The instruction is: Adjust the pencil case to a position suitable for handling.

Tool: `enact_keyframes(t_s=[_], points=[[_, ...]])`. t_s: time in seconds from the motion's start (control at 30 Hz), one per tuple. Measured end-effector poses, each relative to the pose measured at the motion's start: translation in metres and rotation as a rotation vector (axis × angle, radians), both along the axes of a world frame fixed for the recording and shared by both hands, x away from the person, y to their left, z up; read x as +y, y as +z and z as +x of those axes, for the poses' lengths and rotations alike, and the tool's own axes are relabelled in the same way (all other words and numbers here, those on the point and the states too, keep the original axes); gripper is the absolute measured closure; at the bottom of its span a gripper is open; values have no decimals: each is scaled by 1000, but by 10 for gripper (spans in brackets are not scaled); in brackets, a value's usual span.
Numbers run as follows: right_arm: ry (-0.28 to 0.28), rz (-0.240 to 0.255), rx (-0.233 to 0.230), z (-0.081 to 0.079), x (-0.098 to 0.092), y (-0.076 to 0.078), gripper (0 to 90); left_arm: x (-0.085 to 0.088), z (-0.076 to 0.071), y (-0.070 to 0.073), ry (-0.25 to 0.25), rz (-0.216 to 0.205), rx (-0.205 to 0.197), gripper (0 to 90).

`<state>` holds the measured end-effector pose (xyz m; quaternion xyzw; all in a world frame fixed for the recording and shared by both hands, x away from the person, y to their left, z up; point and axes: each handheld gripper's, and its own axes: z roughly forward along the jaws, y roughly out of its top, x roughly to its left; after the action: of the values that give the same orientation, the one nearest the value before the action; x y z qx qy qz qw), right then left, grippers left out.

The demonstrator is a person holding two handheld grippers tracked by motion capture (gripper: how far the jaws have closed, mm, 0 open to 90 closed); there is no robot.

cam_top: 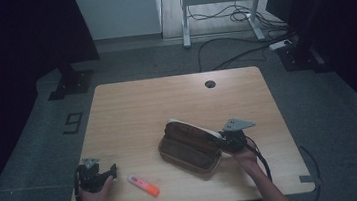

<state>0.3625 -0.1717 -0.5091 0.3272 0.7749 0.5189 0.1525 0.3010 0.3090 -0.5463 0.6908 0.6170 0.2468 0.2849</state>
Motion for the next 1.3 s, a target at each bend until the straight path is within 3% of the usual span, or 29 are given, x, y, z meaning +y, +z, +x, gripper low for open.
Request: enact_keyframes(t_s=[0.23,0.43,0.7,1.0,1.3], points=[[-18,-16,-22,-1,0,0,689,0,0,0,0,0,0,194],[-64,-12,-50,-5,-1,4,491,0,0,0,-1,-1,-1,194],[-133,2,-80,-11,-3,14,349,0,0,0,-1,-1,-1,194],[-174,43,-118,-18,-9,29,323,0,0,0,-1,-1,-1,194],[-118,69,-138,-32,3,41,334,0,0,0,-1,-1,-1,194]])
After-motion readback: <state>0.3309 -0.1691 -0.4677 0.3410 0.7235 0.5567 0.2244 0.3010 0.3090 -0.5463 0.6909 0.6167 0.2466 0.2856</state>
